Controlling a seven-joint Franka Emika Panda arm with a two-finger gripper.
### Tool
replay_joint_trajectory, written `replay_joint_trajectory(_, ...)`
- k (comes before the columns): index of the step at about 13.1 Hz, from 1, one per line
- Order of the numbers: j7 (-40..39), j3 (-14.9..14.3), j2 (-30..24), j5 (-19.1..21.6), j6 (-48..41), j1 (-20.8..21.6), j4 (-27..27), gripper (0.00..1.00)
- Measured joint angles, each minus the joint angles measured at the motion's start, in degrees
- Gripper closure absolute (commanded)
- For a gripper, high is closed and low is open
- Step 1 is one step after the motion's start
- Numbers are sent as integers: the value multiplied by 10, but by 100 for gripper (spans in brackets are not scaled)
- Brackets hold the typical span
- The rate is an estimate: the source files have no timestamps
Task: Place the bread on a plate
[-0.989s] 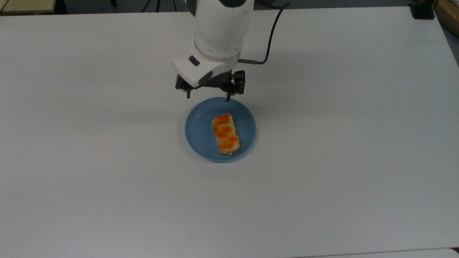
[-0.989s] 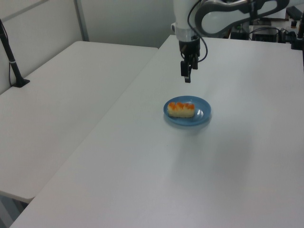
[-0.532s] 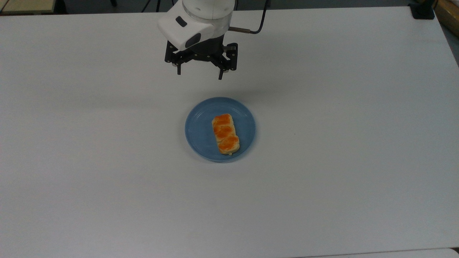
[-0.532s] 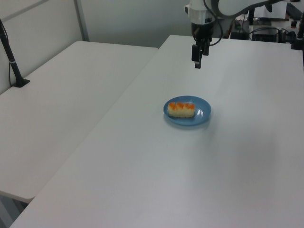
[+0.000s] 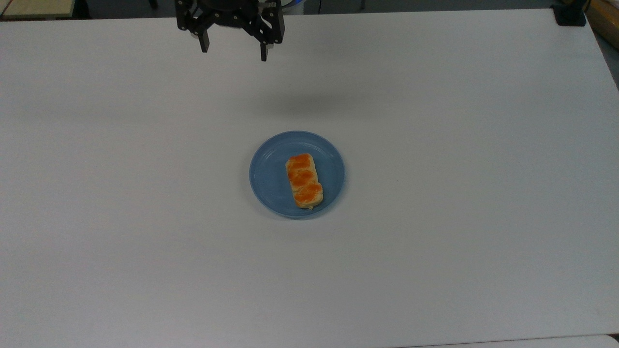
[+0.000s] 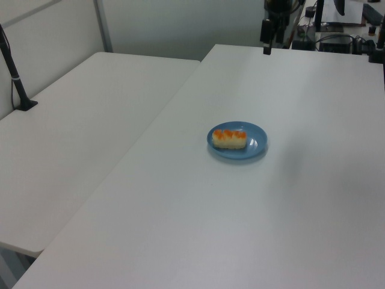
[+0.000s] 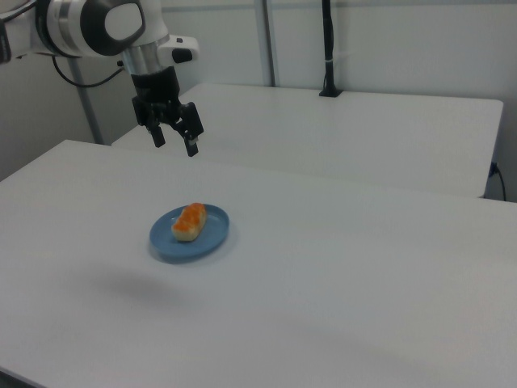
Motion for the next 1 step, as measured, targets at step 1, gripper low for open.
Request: replay_joint_trajectory(1, -3, -3, -4, 1, -5, 0, 0, 0)
